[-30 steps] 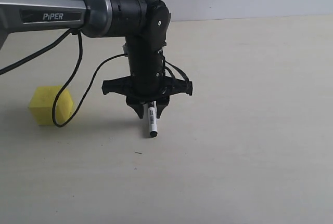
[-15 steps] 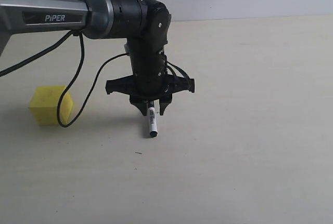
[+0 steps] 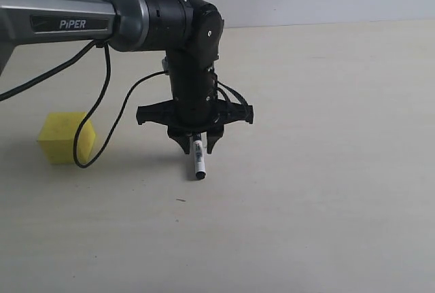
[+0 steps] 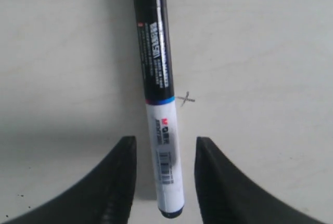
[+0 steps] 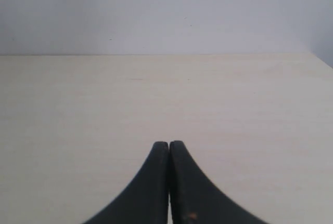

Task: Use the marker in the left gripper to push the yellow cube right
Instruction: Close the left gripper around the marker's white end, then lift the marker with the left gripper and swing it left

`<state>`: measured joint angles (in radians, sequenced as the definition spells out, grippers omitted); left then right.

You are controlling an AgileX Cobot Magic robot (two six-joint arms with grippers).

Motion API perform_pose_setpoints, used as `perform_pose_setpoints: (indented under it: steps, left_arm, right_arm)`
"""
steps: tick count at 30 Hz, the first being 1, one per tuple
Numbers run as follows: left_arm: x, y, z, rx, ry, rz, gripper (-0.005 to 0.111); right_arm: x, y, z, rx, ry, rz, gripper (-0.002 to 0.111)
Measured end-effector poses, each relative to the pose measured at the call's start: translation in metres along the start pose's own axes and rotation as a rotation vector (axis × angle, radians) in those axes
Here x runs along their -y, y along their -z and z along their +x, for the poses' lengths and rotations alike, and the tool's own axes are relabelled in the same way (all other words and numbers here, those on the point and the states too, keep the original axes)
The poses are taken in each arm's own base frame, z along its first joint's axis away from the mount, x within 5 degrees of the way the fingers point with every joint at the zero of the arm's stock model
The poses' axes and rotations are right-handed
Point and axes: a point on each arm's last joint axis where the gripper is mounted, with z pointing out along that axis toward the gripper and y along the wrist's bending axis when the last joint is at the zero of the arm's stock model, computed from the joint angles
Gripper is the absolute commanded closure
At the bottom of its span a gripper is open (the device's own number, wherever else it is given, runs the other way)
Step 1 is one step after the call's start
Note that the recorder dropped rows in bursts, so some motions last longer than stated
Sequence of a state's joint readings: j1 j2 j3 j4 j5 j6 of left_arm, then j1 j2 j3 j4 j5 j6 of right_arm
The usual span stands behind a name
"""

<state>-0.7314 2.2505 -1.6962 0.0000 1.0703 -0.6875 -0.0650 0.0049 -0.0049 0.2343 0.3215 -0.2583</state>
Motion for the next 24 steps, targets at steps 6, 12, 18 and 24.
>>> perform_pose_setpoints:
  steps: [6,12,18,24]
  left_arm:
    - [0.000,-0.007,0.001,-0.014,-0.002,-0.011,0.069]
    - [0.000,-0.012,0.001,-0.022,-0.002,-0.018,0.069]
    - [0.001,-0.021,0.000,-0.029,-0.002,-0.024,0.073]
    - [0.001,-0.022,-0.001,-0.026,-0.006,-0.021,0.107]
  right_arm:
    - [0.000,0.000,0.000,0.000,0.000,0.000,0.108]
    - [0.000,0.000,0.000,0.000,0.000,0.000,0.108]
    - [0.000,0.000,0.000,0.000,0.000,0.000,0.108]
    - [0.000,0.000,0.000,0.000,0.000,0.000,0.108]
